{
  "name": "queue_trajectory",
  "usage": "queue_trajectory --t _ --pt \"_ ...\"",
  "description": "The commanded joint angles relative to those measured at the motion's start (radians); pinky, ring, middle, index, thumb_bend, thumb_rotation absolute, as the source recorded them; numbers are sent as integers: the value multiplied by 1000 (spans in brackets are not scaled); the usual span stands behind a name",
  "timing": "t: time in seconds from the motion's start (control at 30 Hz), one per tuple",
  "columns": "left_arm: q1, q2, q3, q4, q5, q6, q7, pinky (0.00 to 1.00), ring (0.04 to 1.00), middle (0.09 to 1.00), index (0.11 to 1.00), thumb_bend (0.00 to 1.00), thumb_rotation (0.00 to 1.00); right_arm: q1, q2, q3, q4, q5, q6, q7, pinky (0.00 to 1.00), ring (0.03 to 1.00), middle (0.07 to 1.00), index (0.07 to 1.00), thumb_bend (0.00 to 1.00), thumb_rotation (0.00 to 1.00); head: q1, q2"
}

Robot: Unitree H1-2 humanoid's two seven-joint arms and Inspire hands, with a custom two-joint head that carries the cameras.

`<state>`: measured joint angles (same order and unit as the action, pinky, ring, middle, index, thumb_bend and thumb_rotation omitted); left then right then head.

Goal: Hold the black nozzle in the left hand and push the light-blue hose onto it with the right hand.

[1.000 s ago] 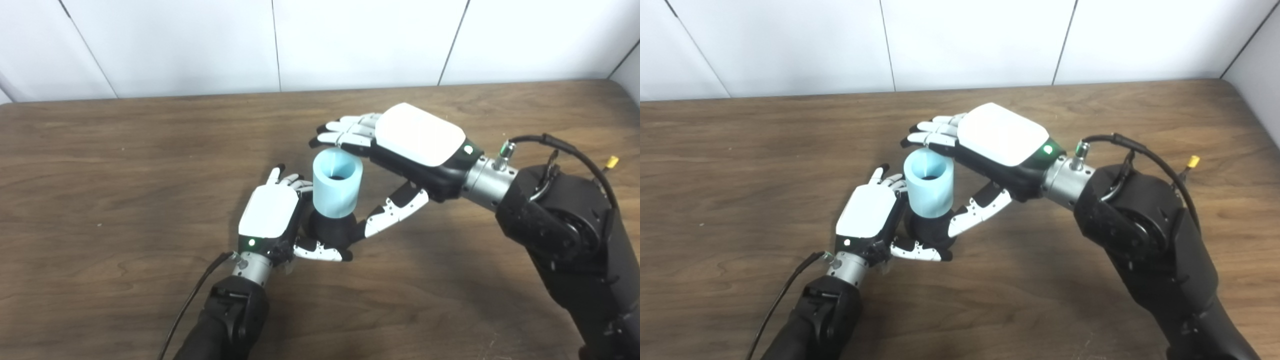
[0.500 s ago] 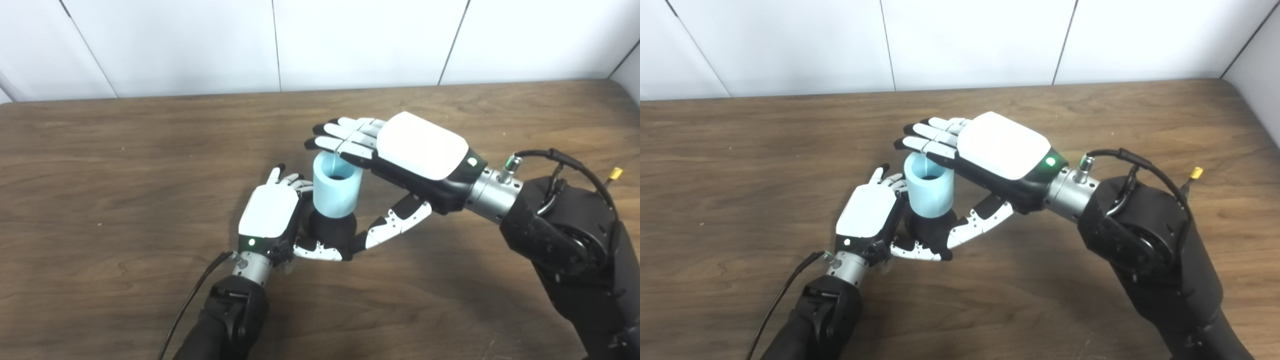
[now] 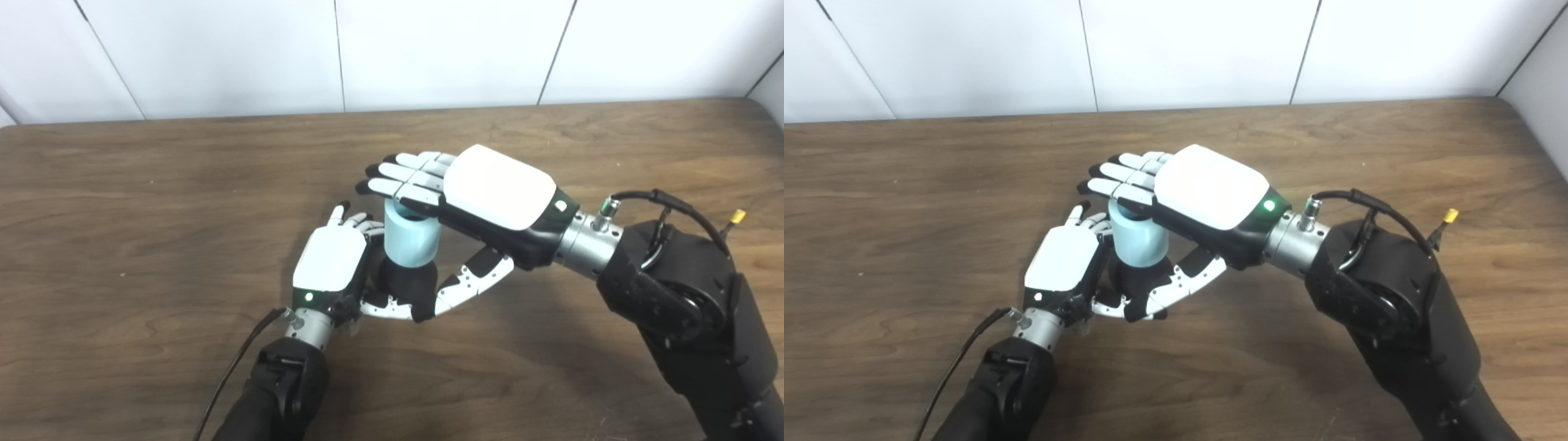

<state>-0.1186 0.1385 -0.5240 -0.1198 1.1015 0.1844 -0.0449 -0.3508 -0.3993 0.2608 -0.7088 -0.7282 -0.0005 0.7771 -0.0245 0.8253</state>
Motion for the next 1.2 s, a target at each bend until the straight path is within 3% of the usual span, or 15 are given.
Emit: queue_trajectory --t 0.0,0.2,0.4,0.73,1.17 --pt "10 0 -13 13 3 2 -42 1000 860 755 484 523 53 -39 6 -3 -8 0 -11 -11 900 958 962 941 637 893 1 2" --pt "11 -3 -12 10 1 3 -45 1000 861 756 483 523 53 -38 5 0 12 3 -4 -7 895 950 951 931 630 875 -1 5" --pt "11 -3 -12 11 0 3 -47 1000 861 755 483 524 53 -24 -4 -1 31 -11 11 11 865 937 943 926 630 780 1 5" --pt "11 -2 -11 3 -1 5 -54 1000 860 754 484 524 53 -1 -10 4 47 -19 11 11 882 944 938 891 641 776 1 10" --pt "9 0 -13 1 10 9 -65 1000 856 753 484 523 52 50 -22 59 56 -100 -53 -15 900 926 918 872 635 781 0 13"
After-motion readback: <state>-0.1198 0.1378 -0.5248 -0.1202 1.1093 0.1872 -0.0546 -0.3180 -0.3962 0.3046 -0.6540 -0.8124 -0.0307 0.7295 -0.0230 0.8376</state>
